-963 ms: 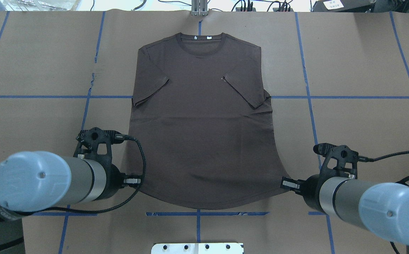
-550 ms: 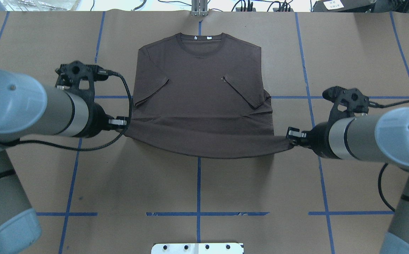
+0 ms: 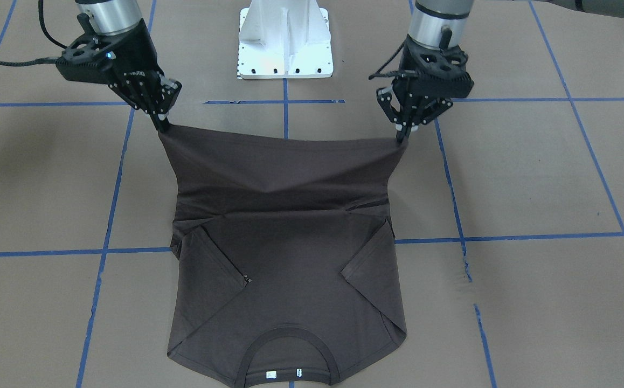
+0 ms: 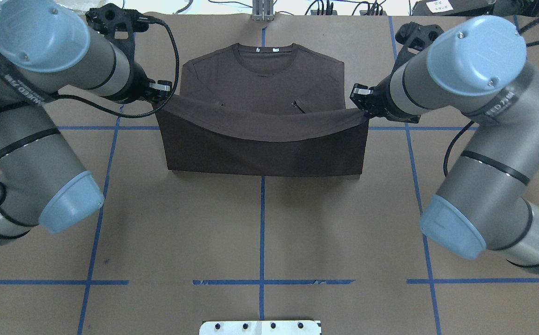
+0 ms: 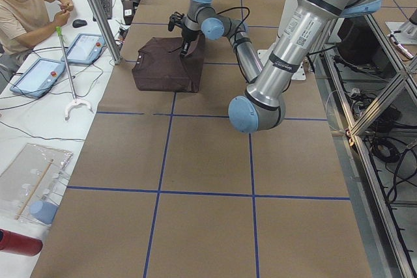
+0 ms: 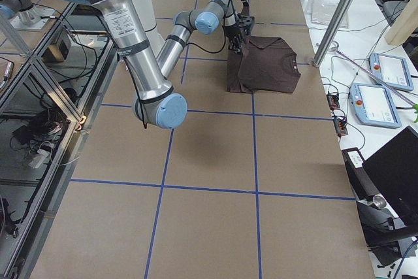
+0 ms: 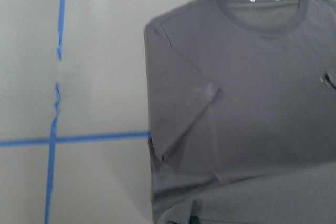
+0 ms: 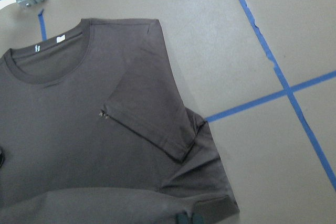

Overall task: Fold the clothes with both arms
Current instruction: 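Lift the hem and fold it over toward the collar with both grippers, then release the hem and raise both grippers off the shirt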

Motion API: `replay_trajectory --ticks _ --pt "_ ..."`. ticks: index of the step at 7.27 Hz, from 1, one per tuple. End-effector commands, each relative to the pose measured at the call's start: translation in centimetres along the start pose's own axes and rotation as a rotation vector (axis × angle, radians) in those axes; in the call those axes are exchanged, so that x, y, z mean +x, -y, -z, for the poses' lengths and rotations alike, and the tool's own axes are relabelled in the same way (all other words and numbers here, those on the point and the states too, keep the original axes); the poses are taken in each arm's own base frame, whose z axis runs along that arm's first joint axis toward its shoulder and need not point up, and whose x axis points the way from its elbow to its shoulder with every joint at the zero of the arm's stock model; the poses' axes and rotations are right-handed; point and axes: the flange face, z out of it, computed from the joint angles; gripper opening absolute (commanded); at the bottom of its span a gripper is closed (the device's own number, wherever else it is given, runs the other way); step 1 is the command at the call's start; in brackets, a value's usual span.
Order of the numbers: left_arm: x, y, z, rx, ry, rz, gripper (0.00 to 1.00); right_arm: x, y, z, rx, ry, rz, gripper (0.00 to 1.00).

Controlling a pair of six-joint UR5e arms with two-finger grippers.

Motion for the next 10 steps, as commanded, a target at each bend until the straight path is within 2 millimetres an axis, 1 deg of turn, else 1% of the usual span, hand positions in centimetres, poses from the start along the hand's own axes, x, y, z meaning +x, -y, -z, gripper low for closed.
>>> replay_trajectory --ticks 1,2,3,4,5,6,7,8,9,10 --pt "-0.4 4.5 -4.7 0.032 0.014 -0.004 0.00 -4.5 5.3 -3.7 0.032 -0.057 -0.010 0.00" --pt "-0.8 6.5 -6.1 0.044 0.024 -0.015 0.00 -5.8 7.9 -7.2 0.055 -0.024 -0.018 0.00" --pt "-1.3 8.5 -8.8 0.057 0.031 -0.012 0.00 -6.0 10.2 -10.4 0.067 -0.015 -0.024 0.00" --pt "-2.0 9.8 -11.2 0.068 0.033 -0.009 0.00 -6.2 11.1 -12.5 0.065 -0.041 -0.017 0.00" --pt "-2.2 10.5 -13.4 0.067 0.042 -0.007 0.00 -6.5 11.7 -14.4 0.063 -0.053 -0.017 0.00" --pt "-1.8 11.3 -15.0 0.066 0.044 -0.006 0.00 -6.6 12.4 -16.7 0.065 -0.045 -0.015 0.00" --pt "-1.7 12.1 -16.7 0.063 0.048 -0.005 0.00 -6.2 12.6 -17.9 0.063 -0.050 -0.015 0.00" --pt "-2.0 12.4 -18.5 0.064 0.047 -0.004 0.00 -5.8 12.7 -18.6 0.062 -0.064 -0.015 0.00" --pt "-2.5 12.1 -19.9 0.058 0.055 -0.005 0.00 -5.4 12.7 -19.3 0.057 -0.079 -0.016 0.00" --pt "-2.9 11.5 -21.3 0.056 0.077 -0.007 0.00 -5.0 12.7 -19.6 0.056 -0.085 -0.017 0.00"
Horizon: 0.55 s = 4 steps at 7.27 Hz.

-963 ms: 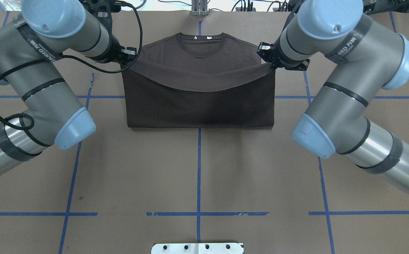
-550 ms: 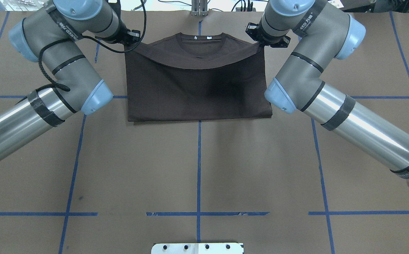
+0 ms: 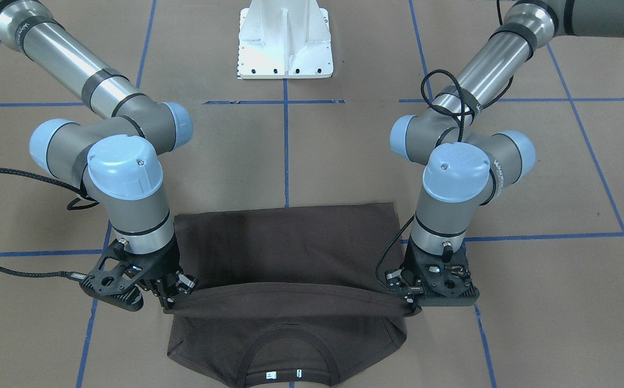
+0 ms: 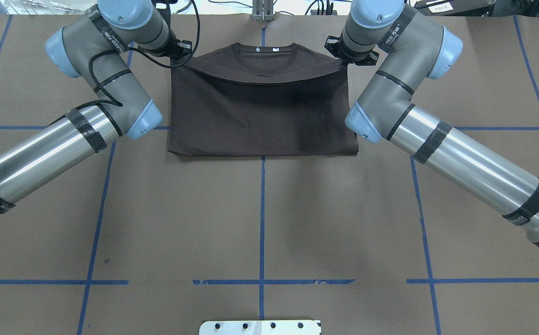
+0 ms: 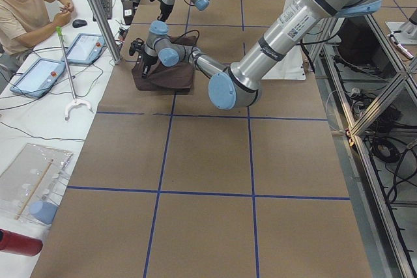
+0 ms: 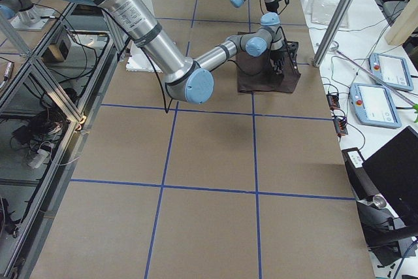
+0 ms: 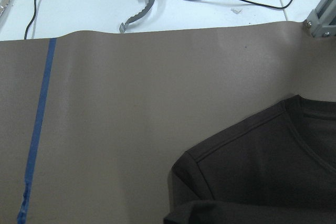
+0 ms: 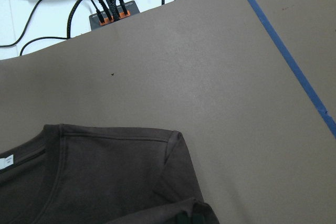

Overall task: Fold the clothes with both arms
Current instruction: 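Release the hem and raise both grippers off the shirt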

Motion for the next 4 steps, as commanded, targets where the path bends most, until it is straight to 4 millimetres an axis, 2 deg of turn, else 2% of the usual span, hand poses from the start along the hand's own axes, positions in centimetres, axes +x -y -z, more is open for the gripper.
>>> replay_trajectory --ticks 1,2,3,4 --pt "-0.2 -1.2 -2.2 -0.007 0.022 -0.006 0.00 0.7 0.0 -1.0 -0.004 -0.018 -0.001 0.00" --pt "-0.1 -1.4 -2.3 -0.009 0.021 -0.010 0.00 0.8 -0.1 -1.3 -0.004 -0.025 0.006 0.00" --pt "0.0 -1.5 -1.9 -0.005 0.011 -0.022 0.59 0.8 -0.4 -1.5 -0.002 -0.029 0.030 0.99" --pt "-0.7 -2.4 0.3 0.013 -0.026 -0.093 1.00 0.4 0.0 -0.5 -0.002 -0.007 0.089 1.00"
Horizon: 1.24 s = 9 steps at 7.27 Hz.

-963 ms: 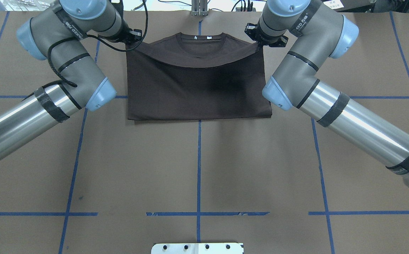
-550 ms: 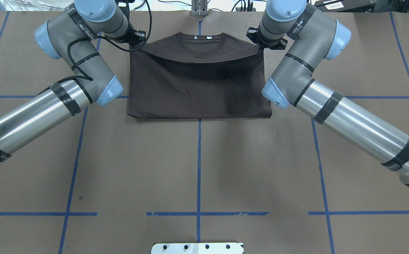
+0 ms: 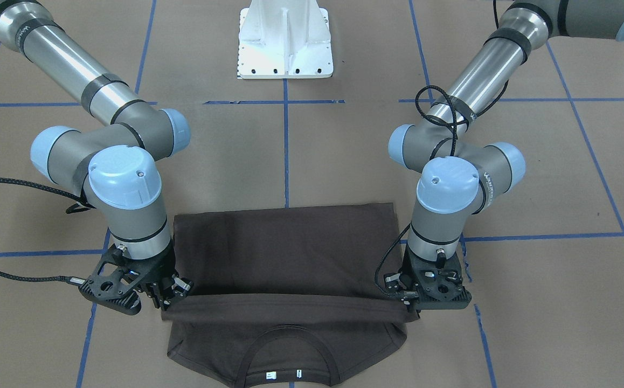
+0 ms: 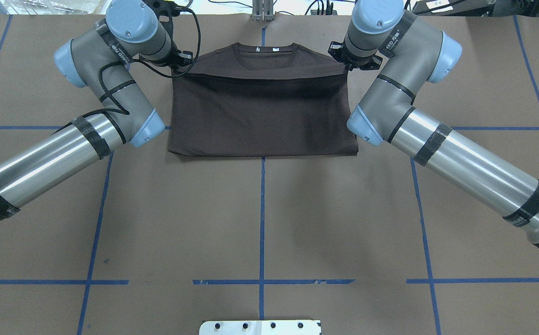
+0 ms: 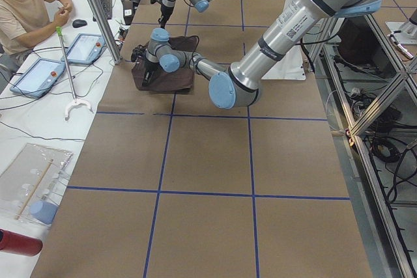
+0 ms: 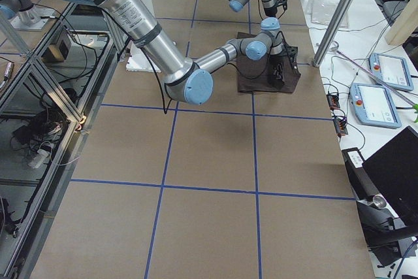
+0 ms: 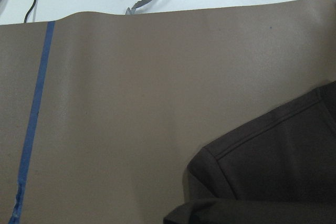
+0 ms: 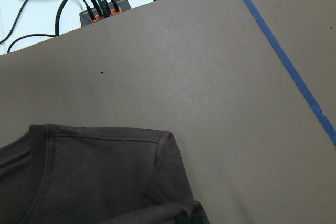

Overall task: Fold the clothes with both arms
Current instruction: 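Release the hem and raise both grippers off the shirt, then move the left gripper to the folded shirt's edge nearest it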

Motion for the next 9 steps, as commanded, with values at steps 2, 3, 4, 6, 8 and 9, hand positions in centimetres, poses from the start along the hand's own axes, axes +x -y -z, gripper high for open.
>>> replay_trajectory --ticks 2,3,4,6,8,9 --pt "-4.6 -6.5 7.5 0.018 -0.138 -0.116 1.00 1.3 1.0 3.3 -0.056 0.080 0.136 1.00" --pt "-6.4 -9.9 8.6 0.006 -0.158 -0.116 1.00 1.6 0.8 3.9 -0.056 0.093 0.141 1.00" --pt "-6.3 -13.8 8.7 -0.030 -0.174 -0.080 1.00 1.6 0.7 4.1 -0.051 0.096 0.141 1.00" --pt "-2.6 -18.8 6.9 -0.088 -0.206 0.080 0.61 1.8 0.6 4.1 -0.051 0.095 0.142 1.00" --pt "-0.9 -20.2 4.7 -0.093 -0.183 0.178 0.52 1.7 0.5 4.4 -0.049 0.101 0.142 1.00" --pt "-1.3 -20.5 3.7 -0.092 -0.185 0.179 0.51 1.7 0.5 4.5 -0.048 0.102 0.142 1.00"
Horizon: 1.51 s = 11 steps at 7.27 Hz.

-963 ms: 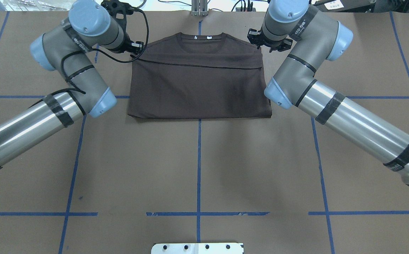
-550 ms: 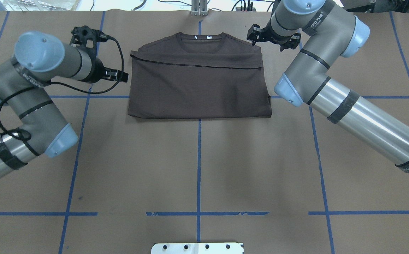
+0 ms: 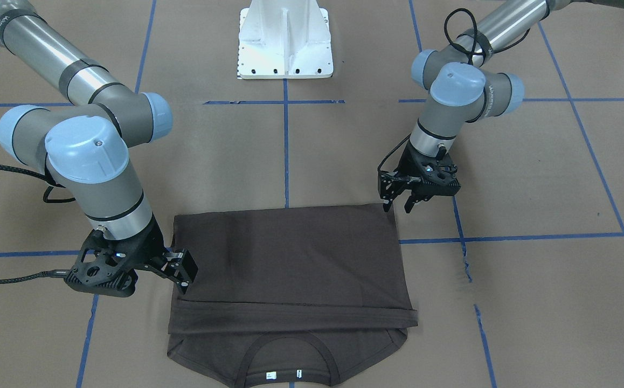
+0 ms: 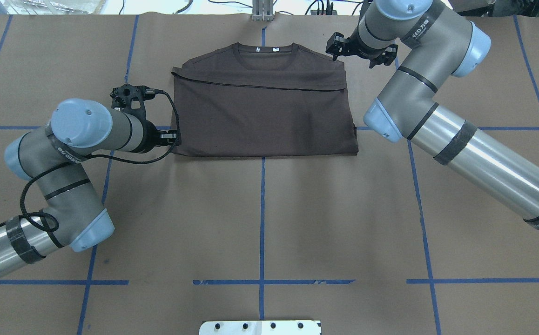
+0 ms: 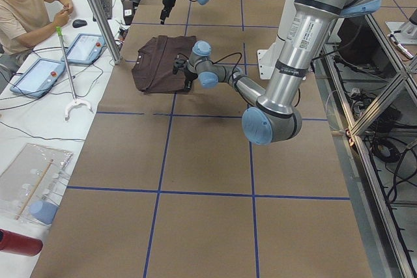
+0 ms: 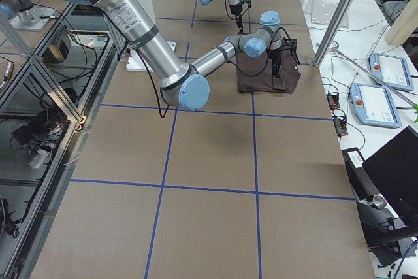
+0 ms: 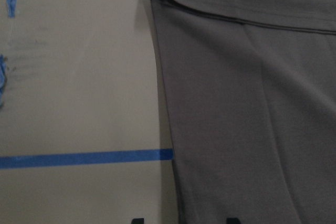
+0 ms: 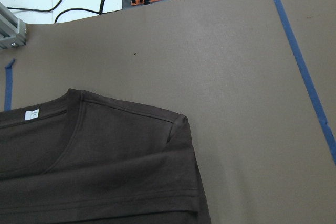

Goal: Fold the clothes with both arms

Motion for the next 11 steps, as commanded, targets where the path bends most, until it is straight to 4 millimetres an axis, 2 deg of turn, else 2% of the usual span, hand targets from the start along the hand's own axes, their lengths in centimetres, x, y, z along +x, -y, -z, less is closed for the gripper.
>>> replay_trajectory --ticks 1,2,3,4,5,7,8,9,11 --pt "-0.7 -0.7 -2.4 -0.002 -0.003 0.027 0.51 0.0 -0.1 0.2 0.001 0.003 0.001 1.00" --pt "-0.5 -0.5 -2.8 -0.003 -0.002 0.027 0.51 0.4 -0.2 -0.1 -0.001 -0.002 -0.001 1.00" --pt "0.0 -0.4 -2.7 0.000 -0.009 0.028 0.42 0.5 -0.2 -0.1 -0.001 -0.002 -0.001 1.00" --pt "0.4 -0.3 -2.5 0.002 -0.016 0.026 0.05 0.5 -0.2 -0.1 -0.001 -0.002 -0.001 1.00" --pt "0.5 -0.3 -2.3 0.002 -0.019 0.018 0.00 0.5 -0.2 0.0 0.001 -0.001 -0.001 1.00" --pt "0.5 -0.2 -2.2 0.005 -0.019 0.010 0.00 0.8 -0.2 -0.2 -0.001 -0.005 -0.002 1.00" --pt "0.0 0.2 -1.8 0.014 -0.016 -0.053 0.00 0.7 -0.3 -0.3 -0.002 -0.006 -0.001 1.00" --pt "-2.1 3.5 -0.8 0.055 0.011 -0.154 0.00 0.7 -0.4 -0.4 -0.004 -0.006 -0.002 1.00" --pt "-8.3 10.2 -1.1 0.107 0.117 -0.181 0.00 0.6 -0.6 -0.5 -0.004 -0.005 -0.009 1.00"
